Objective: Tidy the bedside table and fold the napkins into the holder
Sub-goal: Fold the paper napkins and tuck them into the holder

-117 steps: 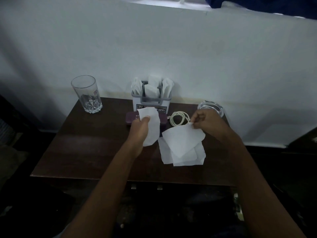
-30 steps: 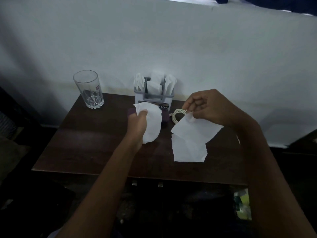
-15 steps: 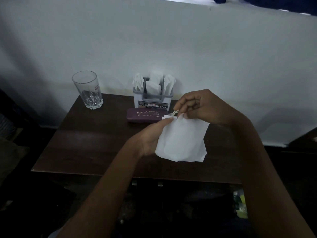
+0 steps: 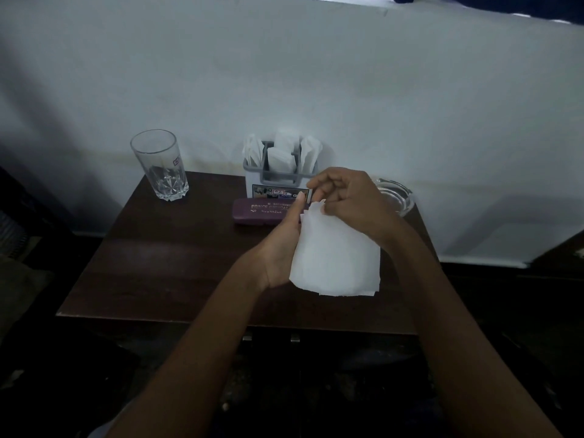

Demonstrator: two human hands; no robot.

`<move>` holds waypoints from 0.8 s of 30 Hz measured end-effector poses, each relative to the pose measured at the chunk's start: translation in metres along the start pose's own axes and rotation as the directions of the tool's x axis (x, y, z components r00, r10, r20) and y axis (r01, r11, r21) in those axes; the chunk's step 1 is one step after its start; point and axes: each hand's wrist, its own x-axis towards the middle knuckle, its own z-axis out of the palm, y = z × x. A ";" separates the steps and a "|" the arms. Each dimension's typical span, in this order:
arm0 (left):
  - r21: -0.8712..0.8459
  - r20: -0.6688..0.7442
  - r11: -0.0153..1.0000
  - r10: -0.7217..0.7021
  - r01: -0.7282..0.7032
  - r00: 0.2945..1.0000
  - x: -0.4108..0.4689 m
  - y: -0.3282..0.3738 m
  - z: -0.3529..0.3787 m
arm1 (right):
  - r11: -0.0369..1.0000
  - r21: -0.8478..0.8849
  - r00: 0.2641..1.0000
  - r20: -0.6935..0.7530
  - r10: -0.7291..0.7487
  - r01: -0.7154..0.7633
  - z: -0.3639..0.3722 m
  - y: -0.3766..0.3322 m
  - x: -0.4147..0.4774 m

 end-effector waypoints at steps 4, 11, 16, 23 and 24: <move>-0.003 -0.022 1.000 0.004 -0.004 1.000 -0.001 0.001 -0.002 | 0.999 0.042 0.994 -0.112 0.009 -0.004 -0.001 -0.001 0.003; -0.029 -0.003 0.999 0.027 -0.027 1.000 0.000 0.000 -0.002 | 0.997 0.068 0.999 -0.036 -0.023 0.026 0.002 0.001 0.001; 0.040 0.021 0.996 0.075 -0.076 0.997 -0.002 0.000 -0.002 | 0.995 0.092 0.997 -0.063 -0.036 0.042 0.006 0.009 0.004; 0.137 -0.173 0.988 -0.040 0.065 0.984 -0.005 0.000 -0.004 | 0.976 0.213 0.990 -0.124 0.072 -0.045 -0.001 0.020 0.004; 0.122 -0.229 0.990 -0.035 0.064 0.973 -0.005 0.001 -0.005 | 0.965 0.247 0.979 -0.160 0.128 -0.086 -0.004 0.025 0.004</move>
